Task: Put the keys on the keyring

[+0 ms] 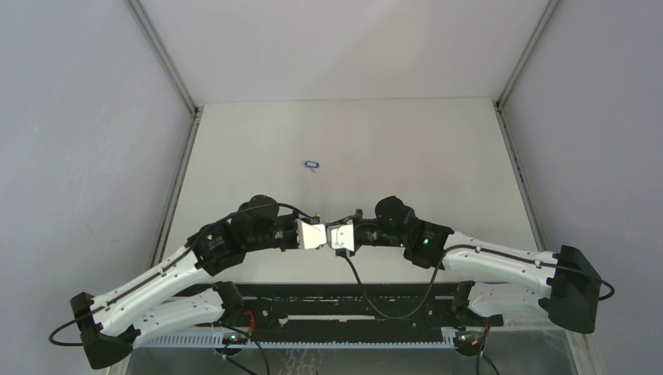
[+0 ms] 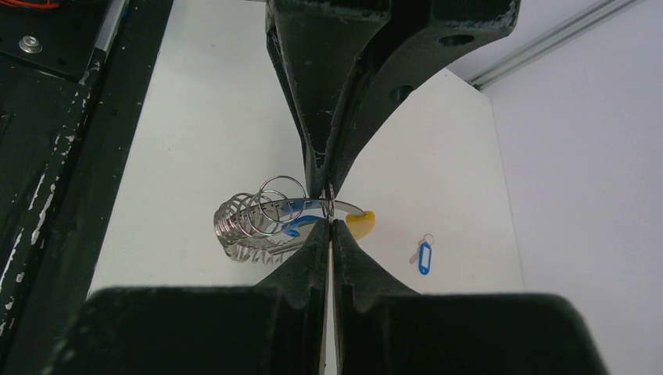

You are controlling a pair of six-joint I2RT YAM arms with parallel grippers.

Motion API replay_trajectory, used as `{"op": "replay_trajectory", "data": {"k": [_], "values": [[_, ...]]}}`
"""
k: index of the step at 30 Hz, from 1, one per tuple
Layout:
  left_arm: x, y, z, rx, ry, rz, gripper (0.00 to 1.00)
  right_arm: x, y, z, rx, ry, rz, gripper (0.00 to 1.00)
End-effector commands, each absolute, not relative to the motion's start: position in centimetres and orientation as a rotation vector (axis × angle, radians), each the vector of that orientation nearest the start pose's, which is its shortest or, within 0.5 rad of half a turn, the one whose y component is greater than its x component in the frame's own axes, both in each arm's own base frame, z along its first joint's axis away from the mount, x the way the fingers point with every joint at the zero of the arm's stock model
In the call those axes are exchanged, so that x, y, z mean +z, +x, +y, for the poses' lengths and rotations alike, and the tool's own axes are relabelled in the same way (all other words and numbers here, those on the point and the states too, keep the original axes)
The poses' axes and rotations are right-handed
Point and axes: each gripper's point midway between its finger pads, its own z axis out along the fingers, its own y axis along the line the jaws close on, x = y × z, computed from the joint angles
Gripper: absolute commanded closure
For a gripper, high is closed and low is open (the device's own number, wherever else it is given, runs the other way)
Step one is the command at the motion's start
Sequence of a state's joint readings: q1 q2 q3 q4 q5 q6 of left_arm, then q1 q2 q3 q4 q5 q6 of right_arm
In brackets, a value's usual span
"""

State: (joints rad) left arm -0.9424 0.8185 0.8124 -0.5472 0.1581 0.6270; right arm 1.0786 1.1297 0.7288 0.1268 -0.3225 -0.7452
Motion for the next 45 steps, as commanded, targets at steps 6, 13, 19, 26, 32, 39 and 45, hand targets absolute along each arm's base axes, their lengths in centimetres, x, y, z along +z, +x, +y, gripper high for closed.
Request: {"op": "replay_trajectory", "data": {"k": [6,13,19,26,32,39,45], "values": [[23.6,15.8,-24.9,-0.486,1.473,1.452,1.0,24.1,15.7,36.5,0.426,-1.575,0.839,1.0],[23.6,15.7,-25.2,-0.5,1.485,1.474,1.0,24.2,15.2,36.6,0.405,-1.584,0.822,1.0],[23.9,16.4,-25.2,-0.48,1.438,1.518,1.0,24.4,14.8,36.7,0.414,-1.58,0.818,1.0],[24.0,17.1,-25.1,-0.455,1.408,1.562,1.0,24.6,14.7,36.8,0.429,-1.576,0.841,1.0],[24.7,17.0,-25.1,-0.471,1.372,1.546,1.0,24.0,15.3,36.5,0.386,-1.587,0.864,1.0],[25.5,16.4,-25.0,-0.52,1.313,1.52,1.0,23.5,16.2,35.9,0.334,-1.586,0.887,1.0],[26.4,15.9,-25.0,-0.567,1.265,1.483,1.0,23.5,16.4,35.4,0.34,-1.582,0.885,1.0]]}}
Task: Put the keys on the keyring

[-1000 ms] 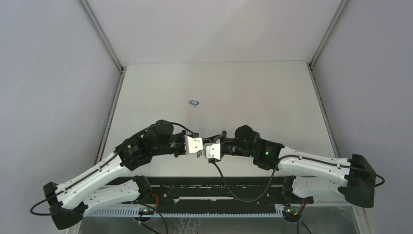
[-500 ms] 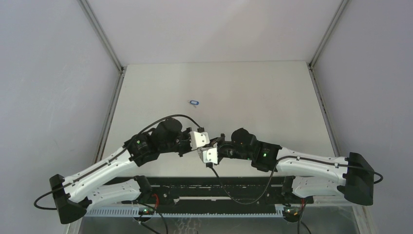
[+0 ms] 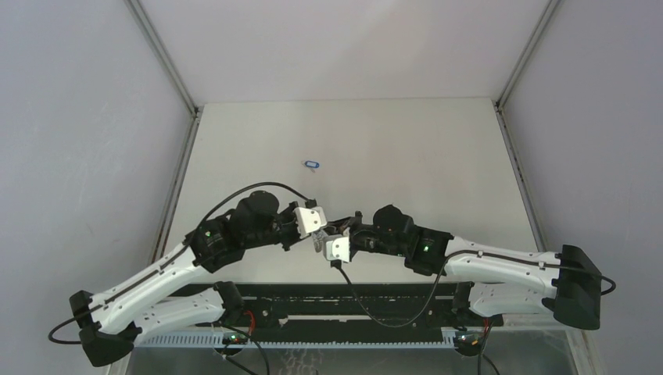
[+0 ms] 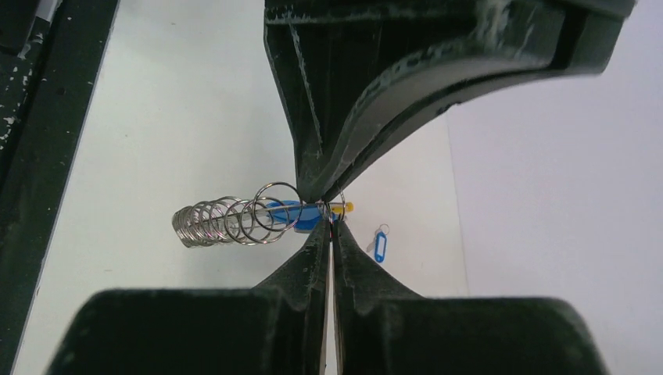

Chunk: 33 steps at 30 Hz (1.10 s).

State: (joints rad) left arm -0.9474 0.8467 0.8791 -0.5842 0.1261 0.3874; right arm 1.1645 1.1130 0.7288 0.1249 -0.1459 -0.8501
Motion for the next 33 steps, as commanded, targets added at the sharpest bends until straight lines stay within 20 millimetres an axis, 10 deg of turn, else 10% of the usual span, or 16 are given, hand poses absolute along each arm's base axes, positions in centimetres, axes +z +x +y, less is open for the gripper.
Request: {"op": "replay_trajectory", "data": {"k": [1,33], "values": [[26.4,15.9,-25.0,-0.571,1.259,1.478,1.0,23.5,16.4,35.3,0.34,-1.583,0.887,1.0],[25.3,16.3,-26.9,-0.719,1.015,1.164,1.0,26.0,14.5,31.5,0.787,-1.535,0.929,0.77]]}}
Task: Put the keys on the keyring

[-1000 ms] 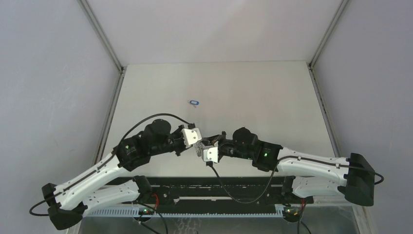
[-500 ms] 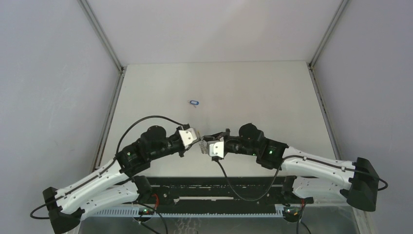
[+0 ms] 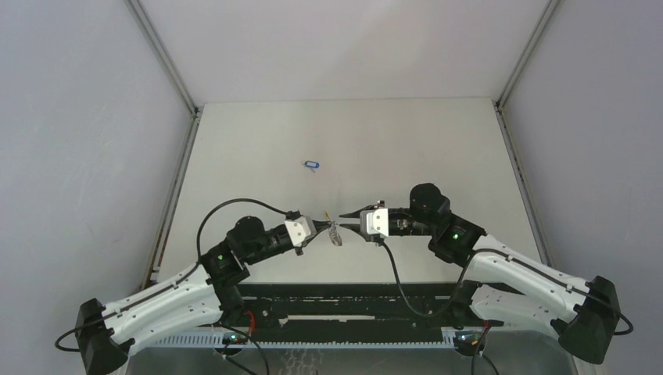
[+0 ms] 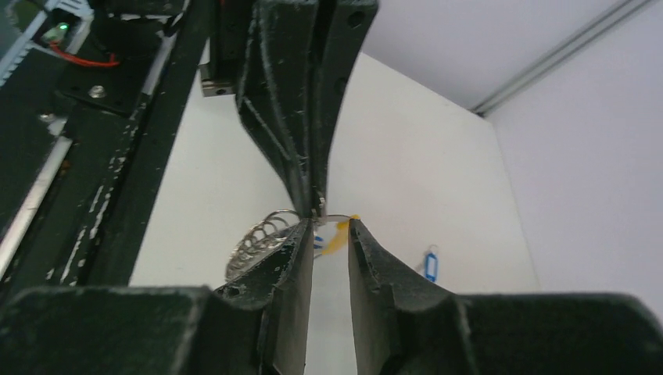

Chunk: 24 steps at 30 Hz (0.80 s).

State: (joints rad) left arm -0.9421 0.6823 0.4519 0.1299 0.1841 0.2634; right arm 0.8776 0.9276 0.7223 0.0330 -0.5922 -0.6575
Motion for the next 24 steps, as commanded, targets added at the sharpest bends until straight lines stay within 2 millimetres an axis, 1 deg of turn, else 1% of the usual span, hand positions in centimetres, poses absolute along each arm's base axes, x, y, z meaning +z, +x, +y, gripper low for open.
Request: {"op": "replay_trajectory", "data": {"k": [1,4,8,15,20,24], "values": [[25.3,16.2,-26.9,-0.728,1.013,1.16,1.0,25.9,14.6,31.6,0.798,-1.541,0.933,0.76],[25.2,15.9,-26.9,-0.752,1.011,1.141,1.0,25.7,14.9,31.8,0.813,-1.539,0.949,0.74],[25.0,15.6,-27.2,-0.777,1.023,1.128,1.0,26.2,15.6,31.7,0.816,-1.501,0.963,0.74],[24.7,15.5,-27.7,-0.791,1.044,1.122,1.0,27.0,16.1,31.7,0.842,-1.447,0.986,0.75],[24.6,15.5,-27.9,-0.8,1.056,1.12,1.0,27.3,16.1,31.6,0.879,-1.432,0.992,0.75],[24.6,15.5,-28.0,-0.8,1.057,1.119,1.0,27.3,15.8,31.6,0.92,-1.438,0.987,0.76]]}}
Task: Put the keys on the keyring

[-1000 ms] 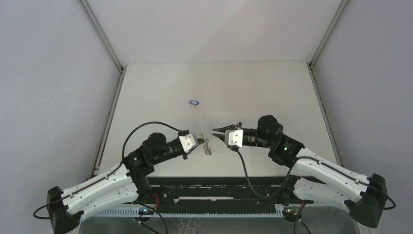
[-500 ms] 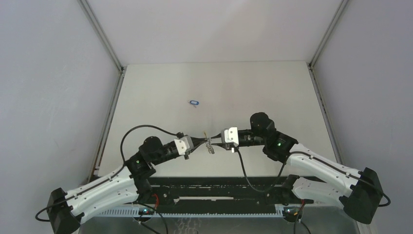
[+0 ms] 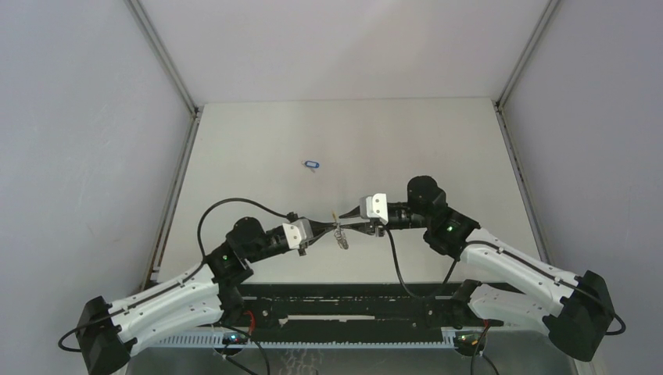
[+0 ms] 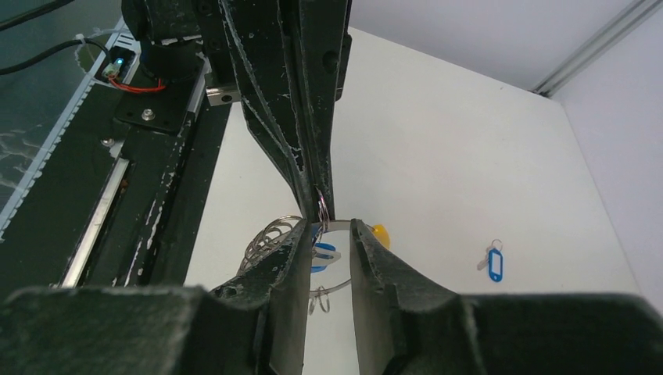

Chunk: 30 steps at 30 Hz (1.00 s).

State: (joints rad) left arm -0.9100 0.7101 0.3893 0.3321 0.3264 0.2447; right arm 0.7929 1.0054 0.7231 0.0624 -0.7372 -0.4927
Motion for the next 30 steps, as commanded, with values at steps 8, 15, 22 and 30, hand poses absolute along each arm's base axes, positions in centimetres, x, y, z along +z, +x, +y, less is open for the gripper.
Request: {"op": "replay_trajectory", "data": {"k": [8,15,22,30], "values": [[25.0,15.5,-28.2,-0.805,1.066,1.105,1.0,26.5,16.0,31.7,0.962,-1.461,1.026,0.81],[25.3,15.3,-28.4,-0.813,1.076,1.086,1.0,25.9,16.2,31.8,0.979,-1.469,1.044,0.86],[25.7,15.2,-28.2,-0.814,1.062,1.064,1.0,25.3,16.1,31.7,0.999,-1.485,1.065,0.86],[26.0,15.1,-28.2,-0.822,1.057,1.049,1.0,24.9,15.8,31.8,1.033,-1.512,1.08,0.9]]}}
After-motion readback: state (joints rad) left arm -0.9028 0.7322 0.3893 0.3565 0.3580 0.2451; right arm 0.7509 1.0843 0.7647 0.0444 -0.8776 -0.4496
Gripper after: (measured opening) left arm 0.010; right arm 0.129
